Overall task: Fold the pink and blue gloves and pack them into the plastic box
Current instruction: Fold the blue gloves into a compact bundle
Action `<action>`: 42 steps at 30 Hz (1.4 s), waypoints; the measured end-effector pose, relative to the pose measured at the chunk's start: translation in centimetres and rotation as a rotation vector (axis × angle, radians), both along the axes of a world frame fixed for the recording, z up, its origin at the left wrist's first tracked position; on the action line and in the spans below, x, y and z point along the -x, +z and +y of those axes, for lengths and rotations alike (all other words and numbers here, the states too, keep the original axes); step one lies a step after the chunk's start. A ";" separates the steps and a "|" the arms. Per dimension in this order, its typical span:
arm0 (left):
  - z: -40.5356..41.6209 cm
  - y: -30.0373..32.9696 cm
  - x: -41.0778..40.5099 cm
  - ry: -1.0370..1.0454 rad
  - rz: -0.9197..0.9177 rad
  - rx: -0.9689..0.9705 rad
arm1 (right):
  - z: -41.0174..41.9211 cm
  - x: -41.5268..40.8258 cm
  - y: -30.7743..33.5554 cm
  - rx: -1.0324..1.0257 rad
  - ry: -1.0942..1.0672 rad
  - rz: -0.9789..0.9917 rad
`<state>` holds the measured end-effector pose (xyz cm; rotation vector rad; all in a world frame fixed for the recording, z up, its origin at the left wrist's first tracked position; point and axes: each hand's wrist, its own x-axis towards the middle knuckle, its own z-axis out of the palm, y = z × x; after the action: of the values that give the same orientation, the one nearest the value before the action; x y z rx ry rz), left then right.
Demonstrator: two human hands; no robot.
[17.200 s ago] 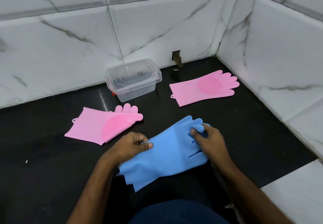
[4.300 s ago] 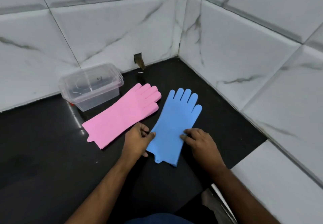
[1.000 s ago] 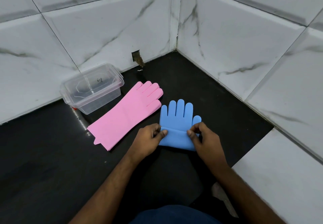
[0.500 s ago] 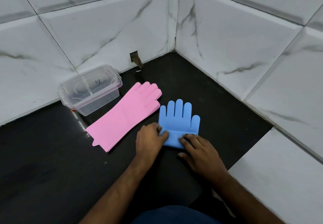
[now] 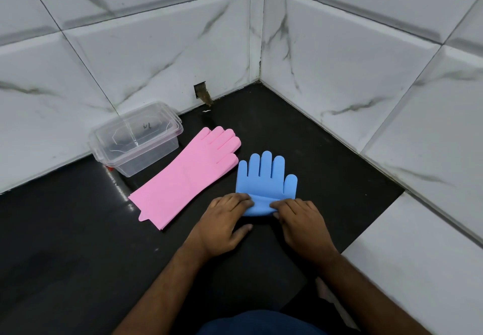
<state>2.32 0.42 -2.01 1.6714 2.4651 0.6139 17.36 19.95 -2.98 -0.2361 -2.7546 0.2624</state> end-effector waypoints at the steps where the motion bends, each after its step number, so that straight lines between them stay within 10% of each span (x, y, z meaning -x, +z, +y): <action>1: 0.1 0.0 0.2 0.013 -0.012 0.005 | -0.2 0.1 0.2 0.029 -0.010 -0.017; 18: 0.3 2.9 1.1 0.241 -0.642 -0.088 | -0.1 -0.9 1.8 0.493 -0.102 -0.058; 29: 1.4 3.3 -1.0 0.317 -0.147 -0.071 | -1.1 -0.4 1.8 0.552 -0.185 -0.032; 37: 4.7 4.0 1.7 0.408 -0.311 0.107 | 0.0 1.8 3.8 0.693 -0.309 0.055; 42: 5.6 4.4 3.3 0.385 -0.399 0.213 | 0.6 2.2 4.2 0.256 -0.201 -0.026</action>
<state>-0.94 6.05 2.44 0.8993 2.4522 0.6201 15.16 20.51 1.21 -0.5818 -2.6913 0.5603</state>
